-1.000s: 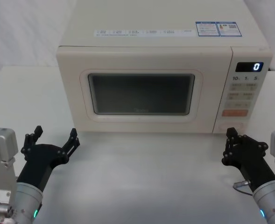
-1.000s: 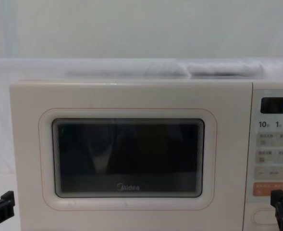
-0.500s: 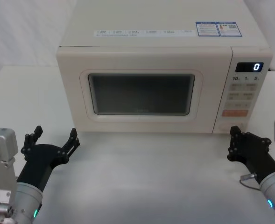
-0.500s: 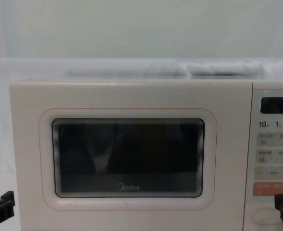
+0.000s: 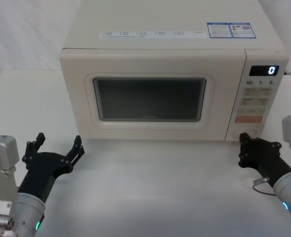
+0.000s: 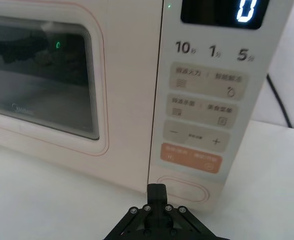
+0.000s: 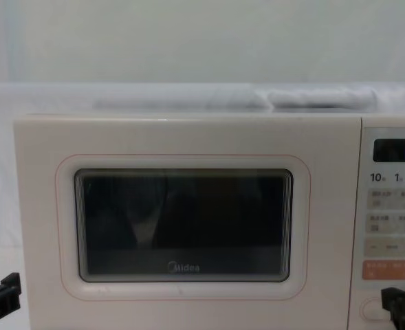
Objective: Press the button to open the microwave door with one hand; close the microwave door with the other hand.
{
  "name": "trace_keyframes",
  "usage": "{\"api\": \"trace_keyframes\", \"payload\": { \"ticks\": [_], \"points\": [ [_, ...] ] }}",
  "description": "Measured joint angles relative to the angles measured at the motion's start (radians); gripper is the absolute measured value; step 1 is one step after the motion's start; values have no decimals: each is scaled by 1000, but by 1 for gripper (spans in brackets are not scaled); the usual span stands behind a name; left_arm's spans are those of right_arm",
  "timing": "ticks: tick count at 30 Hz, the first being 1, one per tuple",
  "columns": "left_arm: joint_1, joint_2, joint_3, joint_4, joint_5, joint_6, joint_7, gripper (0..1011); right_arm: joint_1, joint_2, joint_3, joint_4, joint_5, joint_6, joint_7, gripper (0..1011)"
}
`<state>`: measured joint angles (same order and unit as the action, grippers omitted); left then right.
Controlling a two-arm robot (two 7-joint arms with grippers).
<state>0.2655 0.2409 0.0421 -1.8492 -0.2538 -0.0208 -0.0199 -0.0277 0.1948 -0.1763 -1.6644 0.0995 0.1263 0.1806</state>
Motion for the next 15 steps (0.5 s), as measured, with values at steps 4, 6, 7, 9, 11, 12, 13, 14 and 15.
{"api": "trace_keyframes", "payload": {
  "ticks": [4,6,7,9,11,12,13,14,15],
  "points": [
    [0,0,0,0,0,0,0,1001,12,0,-4,25,3,-2,10,0],
    [0,0,0,0,0,0,0,1001,24,1,-7,52,9,-15,20,0],
    [0,0,0,0,0,0,0,1001,27,1,-7,58,10,-18,22,0],
    [0,0,0,0,0,0,0,1001,34,3,-6,77,17,-30,29,0],
    [0,0,0,0,0,0,0,1001,39,4,-6,89,21,-39,33,0],
    [0,0,0,0,0,0,0,1001,44,5,-6,103,26,-48,37,0],
    [0,0,0,0,0,0,0,1001,47,5,-5,109,28,-53,39,0],
    [0,0,0,0,0,0,0,1001,52,6,-5,119,31,-60,41,0],
    [0,0,0,0,0,0,0,1001,54,6,-5,124,33,-64,42,0]
  ]
}}
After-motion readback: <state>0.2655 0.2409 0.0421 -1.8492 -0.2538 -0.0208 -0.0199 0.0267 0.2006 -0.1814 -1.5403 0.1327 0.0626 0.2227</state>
